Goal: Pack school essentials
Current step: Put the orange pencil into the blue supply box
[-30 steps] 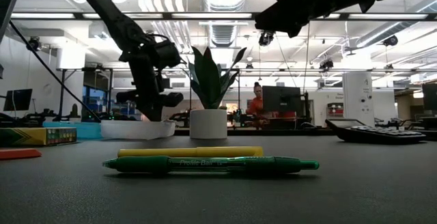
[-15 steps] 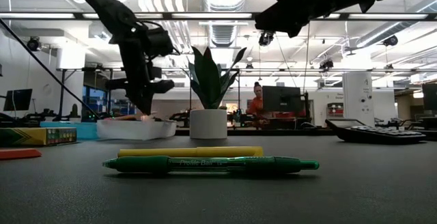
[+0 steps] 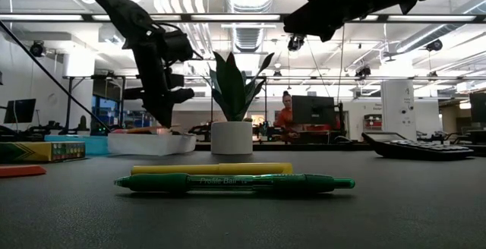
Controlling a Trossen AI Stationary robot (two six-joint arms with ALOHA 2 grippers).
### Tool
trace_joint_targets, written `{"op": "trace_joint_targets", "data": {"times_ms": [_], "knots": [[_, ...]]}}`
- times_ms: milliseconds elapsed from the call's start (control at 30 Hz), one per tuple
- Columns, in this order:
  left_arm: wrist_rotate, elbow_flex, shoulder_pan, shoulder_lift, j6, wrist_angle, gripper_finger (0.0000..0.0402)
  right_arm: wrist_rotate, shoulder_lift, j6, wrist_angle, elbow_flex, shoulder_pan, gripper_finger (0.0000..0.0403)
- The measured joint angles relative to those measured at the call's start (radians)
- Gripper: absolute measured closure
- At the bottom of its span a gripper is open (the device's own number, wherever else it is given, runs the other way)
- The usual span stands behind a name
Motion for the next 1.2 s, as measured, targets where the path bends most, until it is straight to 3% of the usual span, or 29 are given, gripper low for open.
{"op": "trace_joint_targets", "data": {"times_ms": [400, 1200], "knots": [[0.031, -0.001, 0.0, 0.001, 0.093, 0.068, 0.0389, 0.0, 0.0, 0.0, 0.001, 0.0, 0.0, 0.0236], [0.039, -0.044, -0.001, 0.002, 0.092, 0.104, 0.0388, 0.0, 0.0, 0.0, 0.001, 0.0, 0.0, 0.0236]]}}
